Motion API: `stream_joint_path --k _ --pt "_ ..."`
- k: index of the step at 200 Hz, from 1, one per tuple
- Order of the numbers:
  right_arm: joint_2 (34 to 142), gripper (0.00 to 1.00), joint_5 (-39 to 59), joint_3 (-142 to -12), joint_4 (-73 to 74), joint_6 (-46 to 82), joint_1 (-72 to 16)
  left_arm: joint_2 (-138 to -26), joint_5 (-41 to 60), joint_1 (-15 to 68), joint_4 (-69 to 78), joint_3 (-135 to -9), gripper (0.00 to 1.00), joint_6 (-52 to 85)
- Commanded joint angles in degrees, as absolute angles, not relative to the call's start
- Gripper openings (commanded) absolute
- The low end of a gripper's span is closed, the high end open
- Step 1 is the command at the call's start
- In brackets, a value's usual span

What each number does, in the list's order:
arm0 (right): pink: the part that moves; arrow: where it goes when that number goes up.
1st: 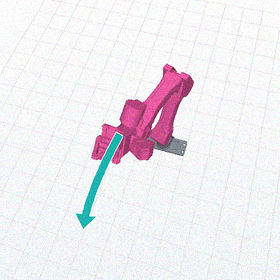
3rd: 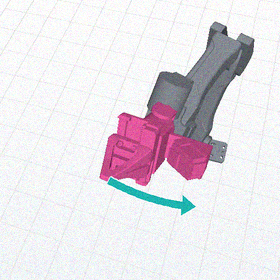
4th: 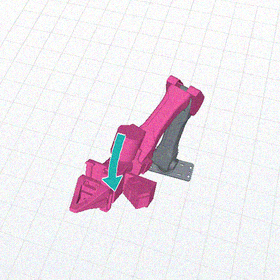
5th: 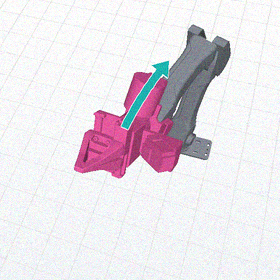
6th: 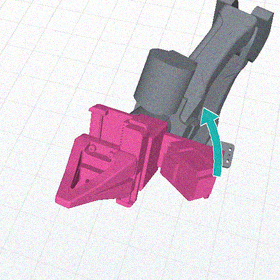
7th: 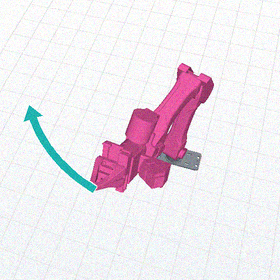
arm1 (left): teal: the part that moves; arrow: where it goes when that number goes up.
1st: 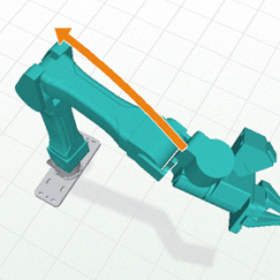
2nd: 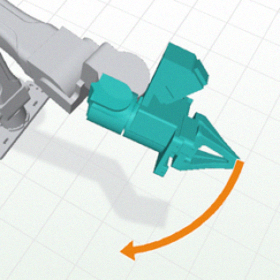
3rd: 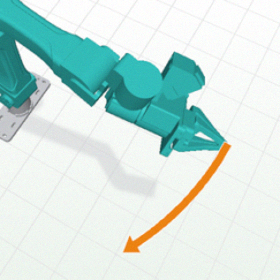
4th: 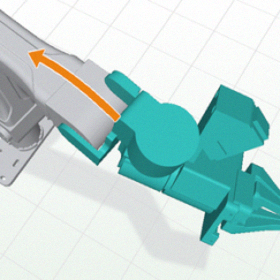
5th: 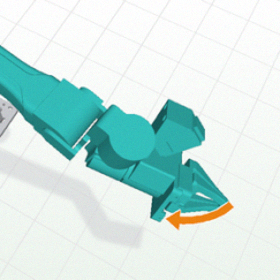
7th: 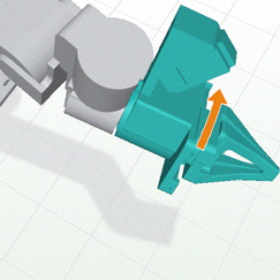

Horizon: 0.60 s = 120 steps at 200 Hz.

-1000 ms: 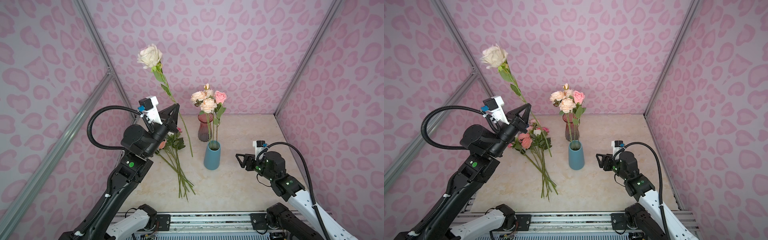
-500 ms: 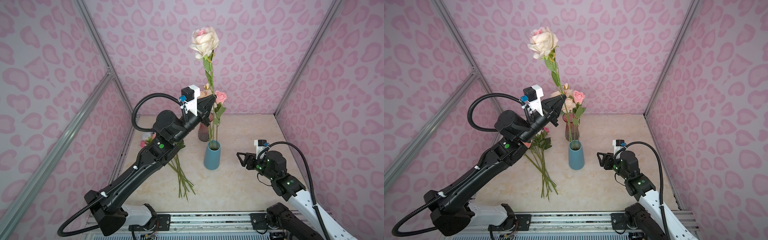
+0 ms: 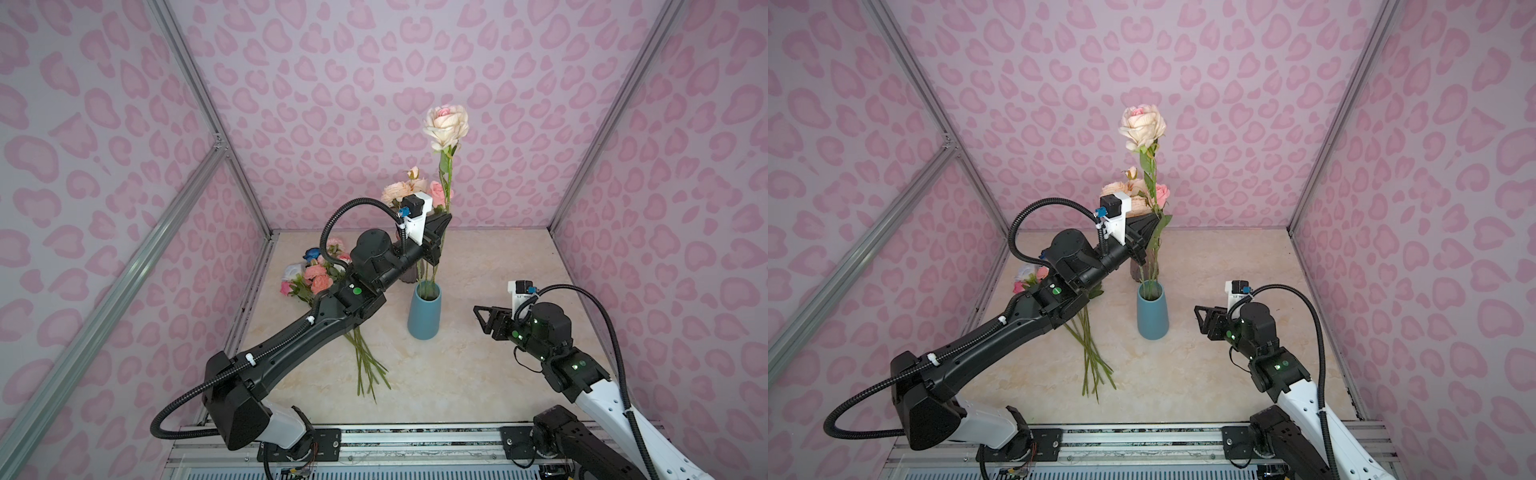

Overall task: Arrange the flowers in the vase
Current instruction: 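Lower the white rose stem into the teal cup with the left gripper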

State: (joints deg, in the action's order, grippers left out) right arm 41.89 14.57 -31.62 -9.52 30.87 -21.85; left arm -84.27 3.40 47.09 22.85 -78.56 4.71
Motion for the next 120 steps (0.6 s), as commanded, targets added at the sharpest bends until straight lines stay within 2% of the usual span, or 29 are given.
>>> stream_joint_path --k 1,59,98,120 --pt "41.9 0.67 14.2 -31.3 -7.6 30.9 -21.9 -85.0 2.1 48.0 25.9 -77.4 0.03 3.8" --pt "42.4 0.67 15.1 -31.1 -7.1 32.0 -21.9 -84.3 -4.2 51.0 23.1 -68.9 0.03 0.4" --pt "42.7 0.67 15.1 -31.3 -6.9 32.5 -21.9 -82.8 -7.0 52.1 21.0 -66.8 0.13 -1.7" --pt "42.9 0.67 15.6 -31.6 -6.8 32.9 -21.8 -81.8 -8.1 52.0 20.3 -66.4 0.24 -1.8"
